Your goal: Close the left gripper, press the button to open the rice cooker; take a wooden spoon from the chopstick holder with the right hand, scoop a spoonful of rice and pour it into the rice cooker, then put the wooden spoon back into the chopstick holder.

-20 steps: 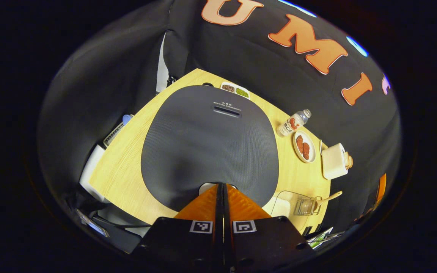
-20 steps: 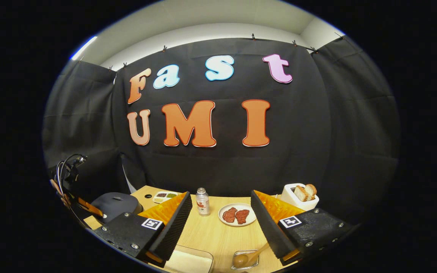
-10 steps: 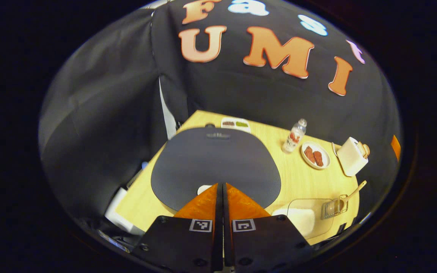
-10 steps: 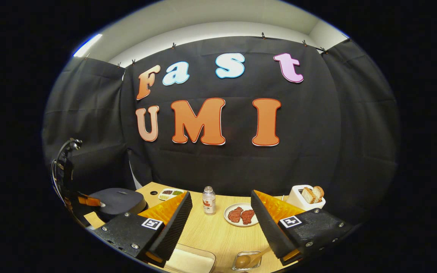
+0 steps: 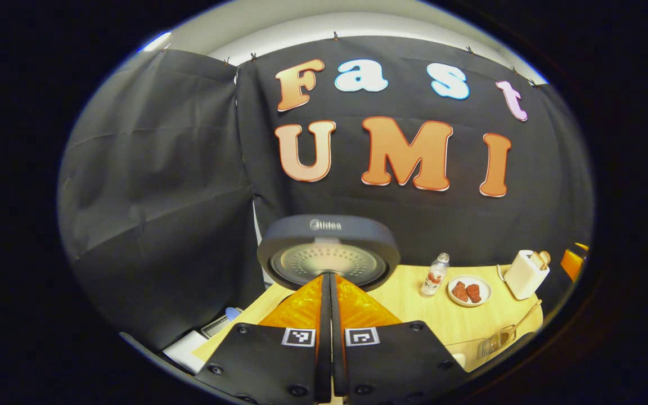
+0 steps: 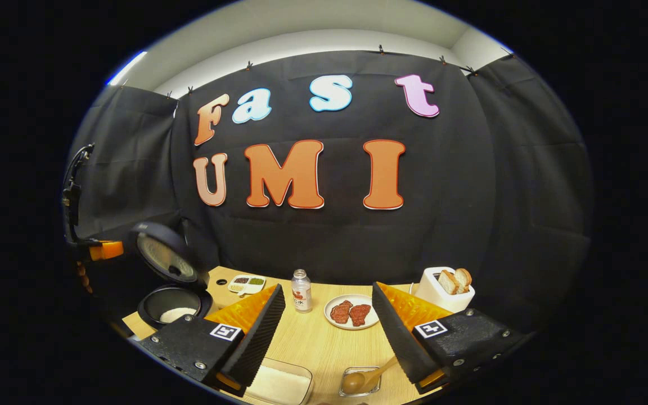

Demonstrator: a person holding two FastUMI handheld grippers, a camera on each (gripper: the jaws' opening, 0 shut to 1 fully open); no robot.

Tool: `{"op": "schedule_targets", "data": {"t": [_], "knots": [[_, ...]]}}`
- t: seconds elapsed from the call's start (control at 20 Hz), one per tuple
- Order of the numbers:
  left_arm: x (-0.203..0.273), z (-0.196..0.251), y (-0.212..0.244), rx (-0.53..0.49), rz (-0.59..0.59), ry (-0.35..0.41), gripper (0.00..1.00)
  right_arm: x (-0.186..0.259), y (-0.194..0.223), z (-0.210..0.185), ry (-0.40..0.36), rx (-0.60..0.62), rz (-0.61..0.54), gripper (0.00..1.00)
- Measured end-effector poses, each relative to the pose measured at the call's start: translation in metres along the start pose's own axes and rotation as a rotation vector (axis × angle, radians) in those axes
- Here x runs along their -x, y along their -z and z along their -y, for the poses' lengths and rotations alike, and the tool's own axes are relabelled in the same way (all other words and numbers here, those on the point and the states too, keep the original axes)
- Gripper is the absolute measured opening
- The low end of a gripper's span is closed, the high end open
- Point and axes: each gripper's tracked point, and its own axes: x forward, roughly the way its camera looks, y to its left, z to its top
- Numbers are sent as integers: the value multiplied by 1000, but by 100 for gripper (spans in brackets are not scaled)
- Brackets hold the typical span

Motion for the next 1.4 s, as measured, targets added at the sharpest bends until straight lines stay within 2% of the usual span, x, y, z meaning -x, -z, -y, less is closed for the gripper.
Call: {"op": "schedule_targets", "data": {"t": [0.05, 0.1, 0.15, 0.3, 0.4, 0.45, 0.55, 0.65, 0.7, 0.9, 1.0, 1.15, 1.4], "knots": [[4, 1, -4, 2, 24, 0, 0, 1, 2, 4, 7, -2, -4, 96], [8, 2, -8, 0, 41, -2, 10, 1, 5, 8, 14, -4, -7, 96], [12, 5, -8, -7, 43, -3, 10, 2, 7, 12, 22, -6, -9, 96], [15, 17, 2, -10, 18, 4, 35, 5, 15, 25, 48, -12, -19, 96], [18, 23, -1, -15, 44, 2, 59, 7, 24, 38, 73, -17, -31, 100], [23, 27, -2, -24, 60, 0, 69, 7, 30, 44, 87, -18, -40, 96], [28, 26, -9, -43, 102, -40, 89, 9, 42, 57, 112, -22, -64, 96], [35, 31, -14, -48, 141, -56, 100, 10, 57, 72, 141, -30, -94, 100], [37, 38, -13, -52, 153, -52, 100, 12, 64, 79, 154, -36, -111, 97], [43, 51, -10, -67, 167, -56, 97, 14, 100, 101, 183, -76, -187, 96], [45, 65, -8, -46, 171, -39, 100, 12, 121, 110, 185, -107, -237, 96], [53, 75, -6, -64, 178, -35, 100, -1, 150, 116, 176, -164, -308, 96], [70, 81, -5, -95, 189, -78, 97, -24, 195, 119, 133, -233, -433, 95]]}}
